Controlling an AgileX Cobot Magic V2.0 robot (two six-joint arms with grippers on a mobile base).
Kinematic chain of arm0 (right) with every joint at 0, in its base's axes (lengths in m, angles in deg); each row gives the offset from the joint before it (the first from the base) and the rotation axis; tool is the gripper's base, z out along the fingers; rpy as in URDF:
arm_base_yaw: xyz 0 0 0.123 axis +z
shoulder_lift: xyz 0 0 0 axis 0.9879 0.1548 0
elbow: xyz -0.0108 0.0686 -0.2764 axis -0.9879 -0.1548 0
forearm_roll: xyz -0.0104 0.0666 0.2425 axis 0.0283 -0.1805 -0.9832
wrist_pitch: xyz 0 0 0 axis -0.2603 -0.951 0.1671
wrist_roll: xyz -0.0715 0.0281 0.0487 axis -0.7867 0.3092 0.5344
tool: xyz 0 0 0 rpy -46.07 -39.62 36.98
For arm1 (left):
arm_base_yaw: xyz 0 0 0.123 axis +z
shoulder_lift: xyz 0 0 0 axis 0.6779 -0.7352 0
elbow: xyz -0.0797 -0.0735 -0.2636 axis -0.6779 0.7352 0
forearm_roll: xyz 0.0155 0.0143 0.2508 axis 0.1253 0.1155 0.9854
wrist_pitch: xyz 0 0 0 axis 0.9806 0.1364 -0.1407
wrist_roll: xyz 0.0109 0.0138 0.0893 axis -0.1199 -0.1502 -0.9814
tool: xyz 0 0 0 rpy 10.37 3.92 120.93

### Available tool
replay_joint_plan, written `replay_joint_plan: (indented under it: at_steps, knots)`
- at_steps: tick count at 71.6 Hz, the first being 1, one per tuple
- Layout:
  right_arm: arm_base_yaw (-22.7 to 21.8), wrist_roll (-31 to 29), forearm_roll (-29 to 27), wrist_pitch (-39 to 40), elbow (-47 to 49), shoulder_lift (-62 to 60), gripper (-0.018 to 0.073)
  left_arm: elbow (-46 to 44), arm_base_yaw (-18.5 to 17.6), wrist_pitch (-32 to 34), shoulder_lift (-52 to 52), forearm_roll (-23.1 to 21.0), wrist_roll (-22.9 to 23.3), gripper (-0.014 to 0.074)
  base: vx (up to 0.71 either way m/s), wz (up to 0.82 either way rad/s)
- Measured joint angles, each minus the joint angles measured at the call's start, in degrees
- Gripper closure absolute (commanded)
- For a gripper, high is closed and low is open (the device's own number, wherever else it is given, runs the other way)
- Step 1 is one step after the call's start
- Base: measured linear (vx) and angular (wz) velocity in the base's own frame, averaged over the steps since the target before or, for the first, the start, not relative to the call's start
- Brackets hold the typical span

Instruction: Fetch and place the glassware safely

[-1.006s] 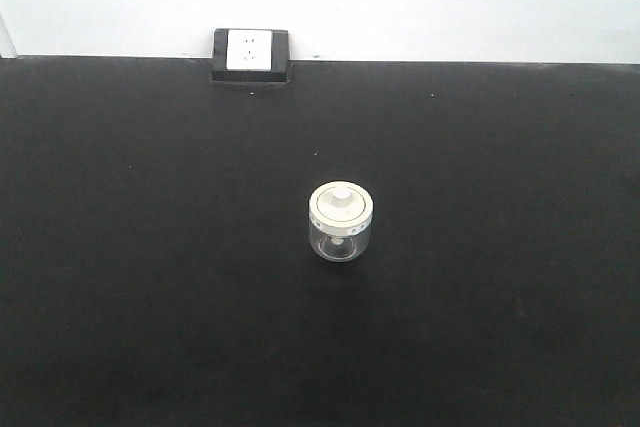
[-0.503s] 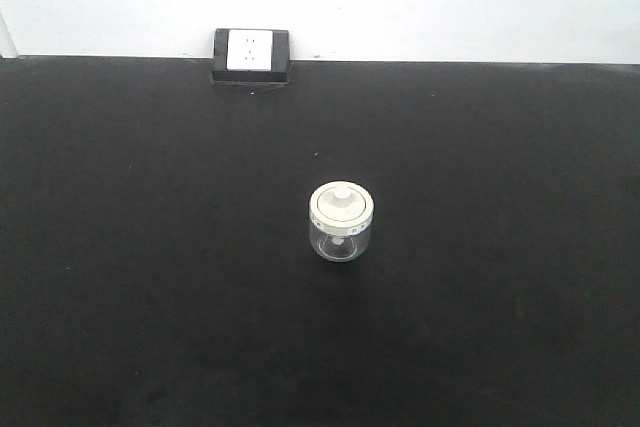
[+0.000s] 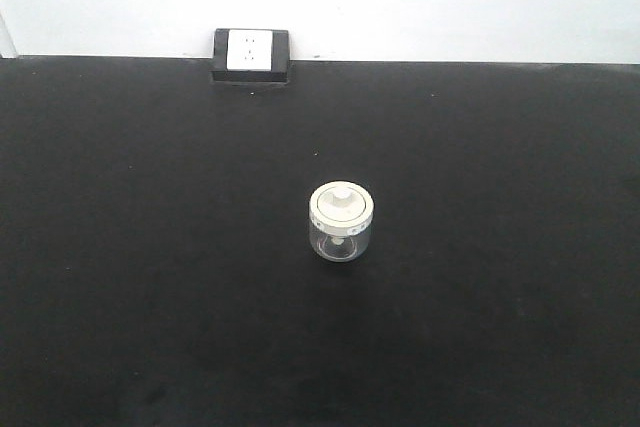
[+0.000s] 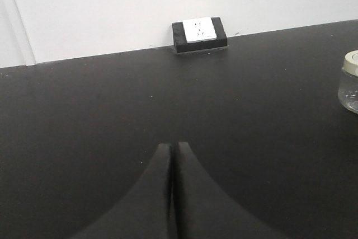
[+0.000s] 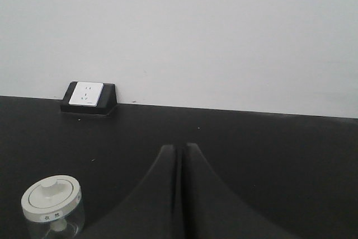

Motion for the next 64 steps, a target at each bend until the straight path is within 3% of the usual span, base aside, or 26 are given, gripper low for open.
replay_joint_plan:
  at_steps: [64]
  knots:
    - [0.0, 0.0, 0.0, 0.0, 0.0, 0.0, 0.0563, 0.0, 0.0, 0.0, 0.0, 0.14, -0.05, 0.0603, 0.0, 0.0]
